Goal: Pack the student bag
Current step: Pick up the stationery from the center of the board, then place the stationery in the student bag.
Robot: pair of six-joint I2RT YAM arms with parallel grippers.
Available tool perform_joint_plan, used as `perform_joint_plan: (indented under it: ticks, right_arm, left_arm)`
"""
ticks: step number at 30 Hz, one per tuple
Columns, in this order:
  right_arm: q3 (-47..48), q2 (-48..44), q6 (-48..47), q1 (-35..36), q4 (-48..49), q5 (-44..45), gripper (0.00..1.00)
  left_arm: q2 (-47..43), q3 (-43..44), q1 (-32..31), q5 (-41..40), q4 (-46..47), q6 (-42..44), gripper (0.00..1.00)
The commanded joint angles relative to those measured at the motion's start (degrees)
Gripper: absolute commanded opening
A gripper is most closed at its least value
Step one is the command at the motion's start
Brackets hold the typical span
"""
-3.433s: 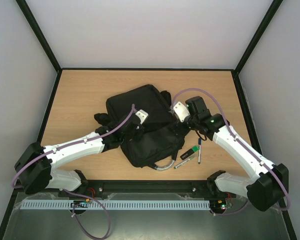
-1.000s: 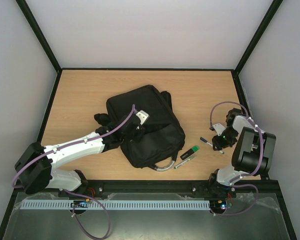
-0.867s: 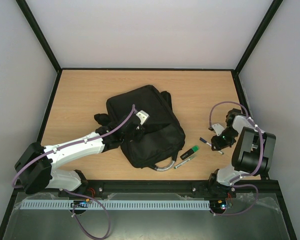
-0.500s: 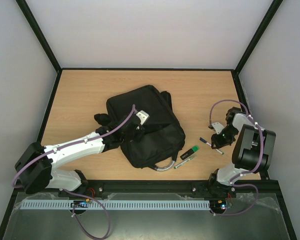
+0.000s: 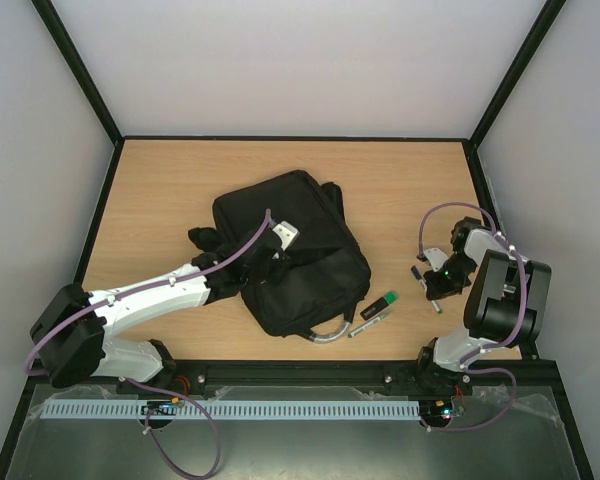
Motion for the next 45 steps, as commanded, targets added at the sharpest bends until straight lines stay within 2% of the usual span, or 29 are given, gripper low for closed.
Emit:
perform_joint_plan:
  ticks: [1,10,14,22,27,33,38,45]
  right_arm:
    - [-0.3,0.2,0.7,0.3,-4.0,-2.4,0.04]
    - [7.1,-3.8,4.0,1.9,-10.4,-9.7,0.01]
    - [10.7,-6.2,8.0,6.5,-12.1,-12.0,0.01]
    - [20.1,-6.7,14.2,18.5,-17.0,-23.6,0.01]
    - [19.9,-6.5,16.8,27.7,-16.8,-28.9,0.01]
    - [19.6,-5.5,17.9,37.3,-17.6,-30.4,0.01]
    - [19.0,-3.3,18.7,41.8,-18.3,-31.8,0.01]
    - [19.3,-0.2,21.6,44.2,-17.3,-31.6,0.01]
  left_arm:
    - [-0.3,1.4,-0.6,2.4,1.4,-0.1,0.02]
    - [-0.5,1.5,-0.6,2.2,1.5,-0.1,0.02]
    - [-0.1,1.7,-0.7,2.3,1.6,-0.1,0.02]
    - [0.3,2.0,-0.6,2.4,1.8,0.2,0.02]
    - [0.3,2.1,-0.7,2.3,1.8,0.3,0.02]
    - [0.2,2.1,-0.6,1.9,1.8,0.3,0.02]
    - [0.0,2.2,-0.6,1.8,1.7,0.4,0.02]
    - [-0.5,2.1,-0.6,1.4,1.7,0.4,0.02]
